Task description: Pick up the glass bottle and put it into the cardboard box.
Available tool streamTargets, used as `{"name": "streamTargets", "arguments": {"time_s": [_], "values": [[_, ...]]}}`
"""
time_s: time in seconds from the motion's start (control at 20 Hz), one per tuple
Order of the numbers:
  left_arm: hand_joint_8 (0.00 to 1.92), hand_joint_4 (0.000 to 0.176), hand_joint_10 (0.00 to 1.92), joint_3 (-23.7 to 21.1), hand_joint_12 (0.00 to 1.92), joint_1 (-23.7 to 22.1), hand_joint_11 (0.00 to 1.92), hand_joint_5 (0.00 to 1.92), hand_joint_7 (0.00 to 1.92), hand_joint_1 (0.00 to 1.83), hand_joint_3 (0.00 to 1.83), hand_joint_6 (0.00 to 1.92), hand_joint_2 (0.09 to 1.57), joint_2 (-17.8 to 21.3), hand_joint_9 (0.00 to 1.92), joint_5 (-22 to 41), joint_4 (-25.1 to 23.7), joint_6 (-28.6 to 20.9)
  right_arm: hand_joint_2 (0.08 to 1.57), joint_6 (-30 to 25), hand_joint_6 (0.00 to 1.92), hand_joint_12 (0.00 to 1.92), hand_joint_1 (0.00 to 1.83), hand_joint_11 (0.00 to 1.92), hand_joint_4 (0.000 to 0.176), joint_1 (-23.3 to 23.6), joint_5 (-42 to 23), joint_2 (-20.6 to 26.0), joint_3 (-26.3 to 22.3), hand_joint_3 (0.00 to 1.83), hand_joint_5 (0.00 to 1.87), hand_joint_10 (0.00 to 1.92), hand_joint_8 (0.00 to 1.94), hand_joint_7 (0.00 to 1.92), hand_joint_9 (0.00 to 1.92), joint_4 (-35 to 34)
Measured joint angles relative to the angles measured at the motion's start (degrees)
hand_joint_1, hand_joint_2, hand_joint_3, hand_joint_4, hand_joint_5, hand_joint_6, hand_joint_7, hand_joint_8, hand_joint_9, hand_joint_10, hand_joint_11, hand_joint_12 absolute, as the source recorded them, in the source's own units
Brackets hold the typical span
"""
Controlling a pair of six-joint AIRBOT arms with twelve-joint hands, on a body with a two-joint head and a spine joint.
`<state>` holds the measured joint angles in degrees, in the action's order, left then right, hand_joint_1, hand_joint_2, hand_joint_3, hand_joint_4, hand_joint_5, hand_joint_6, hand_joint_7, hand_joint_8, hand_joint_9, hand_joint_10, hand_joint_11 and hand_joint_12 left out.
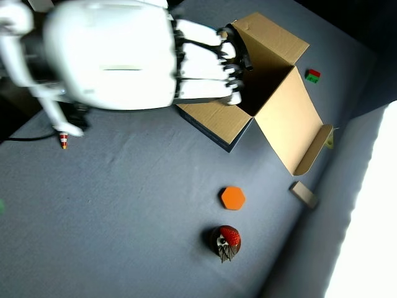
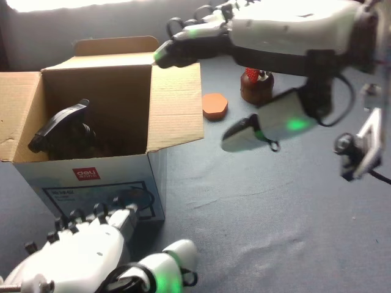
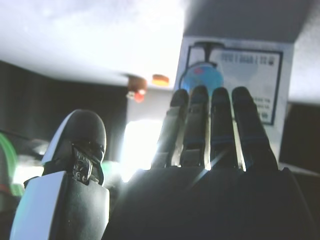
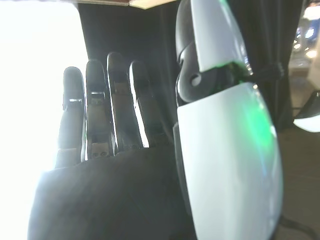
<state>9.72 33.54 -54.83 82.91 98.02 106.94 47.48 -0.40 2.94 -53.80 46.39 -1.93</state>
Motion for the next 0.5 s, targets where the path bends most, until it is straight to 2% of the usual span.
{"name": "streamTargets", "arguments": {"time_s": [0.05, 0.1, 0.15, 0.2, 0.25, 0.3, 0.35, 0.4, 0.45, 0.5], "values": [[0.02, 0.000, 0.01, -0.1, 0.00, -1.4, 0.00, 0.10, 0.11, 0.00, 0.00, 0.02, 1.26, 0.0, 0.02, 0.3, 0.2, 0.7, 1.02, 0.0, 0.30, 0.82, 0.87, 0.00, 0.000, -0.3, 0.6, 0.6, -0.2, 0.00, 0.26, 0.60, 0.05, 0.43, 0.15, -1.4], [0.01, 0.000, 0.01, -0.3, 0.00, -3.7, 0.00, 0.14, 0.15, 0.00, 0.00, 0.02, 1.27, -0.1, 0.04, 0.9, 0.8, 2.2, 1.06, 0.0, 0.32, 0.92, 0.74, 0.00, 0.000, -0.5, 2.5, 1.4, -0.7, 0.01, 0.29, 0.62, 0.05, 0.45, 0.16, -1.9], [0.01, 0.000, 0.02, -0.6, 0.01, -6.3, 0.01, 0.25, 0.23, 0.00, 0.00, 0.03, 1.27, -0.1, 0.12, 1.6, 1.8, 4.0, 1.14, 0.6, 0.42, 1.17, 0.54, 0.00, 0.000, -0.5, 5.4, 1.8, -0.9, 0.03, 0.35, 0.73, 0.08, 0.53, 0.20, -1.9], [0.01, 0.000, 0.02, -0.8, 0.01, -7.8, 0.01, 0.25, 0.23, 0.00, 0.00, 0.03, 1.27, -0.2, 0.12, 2.2, 2.2, 4.8, 1.14, 0.7, 0.42, 1.17, 0.54, 0.00, 0.000, -0.4, 7.5, 2.0, -0.9, 0.03, 0.35, 0.73, 0.08, 0.53, 0.20, -1.9], [0.01, 0.000, 0.01, -1.0, 0.30, -10.9, 0.00, 0.36, 0.37, 0.00, 0.00, 0.01, 1.28, -0.3, 0.24, 2.7, 3.9, 7.2, 1.20, -0.2, 0.81, 1.60, 0.48, 0.00, 0.000, 0.0, 10.9, 2.5, -1.3, 0.03, 0.39, 1.03, 0.25, 0.61, 0.28, -1.8], [0.01, 0.000, 0.01, -1.0, 0.30, -12.8, 0.00, 0.36, 0.37, 0.00, 0.00, 0.01, 1.28, -0.3, 0.24, 2.9, 5.1, 8.8, 1.20, -1.7, 0.81, 1.60, 0.48, 0.00, 0.000, 0.0, 11.9, 3.1, -1.7, 0.03, 0.39, 1.03, 0.25, 0.61, 0.28, -1.8], [0.03, 0.000, 0.04, -1.0, 0.69, -15.8, 0.00, 0.48, 0.51, 0.00, 0.00, 0.04, 1.29, -0.3, 0.37, 3.5, 6.6, 11.5, 1.25, -4.5, 1.11, 1.82, 0.48, 0.07, 0.000, 0.0, 13.1, 4.3, -2.7, 0.03, 0.41, 1.30, 0.78, 0.54, 0.40, -1.9], [0.03, 0.000, 0.04, -1.0, 0.69, -17.1, 0.00, 0.48, 0.51, 0.00, 0.00, 0.04, 1.29, -0.3, 0.37, 4.0, 6.7, 12.6, 1.25, -5.5, 1.11, 1.82, 0.48, 0.07, 0.000, -0.1, 13.8, 4.9, -3.2, 0.03, 0.41, 1.30, 0.78, 0.54, 0.40, -1.9], [0.07, 0.000, 0.09, -0.8, 1.21, -18.8, 0.00, 0.63, 0.69, 0.00, 0.00, 0.08, 1.33, -0.4, 0.53, 4.2, 7.0, 13.1, 1.27, -6.7, 1.27, 1.91, 0.50, 0.26, 0.000, -0.2, 14.5, 5.3, -3.5, 0.03, 0.49, 1.46, 1.12, 0.61, 0.51, -1.8], [0.07, 0.000, 0.09, -0.5, 1.21, -20.0, 0.00, 0.63, 0.69, 0.00, 0.00, 0.08, 1.33, -0.7, 0.53, 4.5, 7.5, 13.6, 1.27, -8.0, 1.27, 1.91, 0.50, 0.26, 0.000, -0.2, 15.1, 5.4, -3.6, 0.03, 0.49, 1.46, 1.12, 0.61, 0.51, -1.7]]}}
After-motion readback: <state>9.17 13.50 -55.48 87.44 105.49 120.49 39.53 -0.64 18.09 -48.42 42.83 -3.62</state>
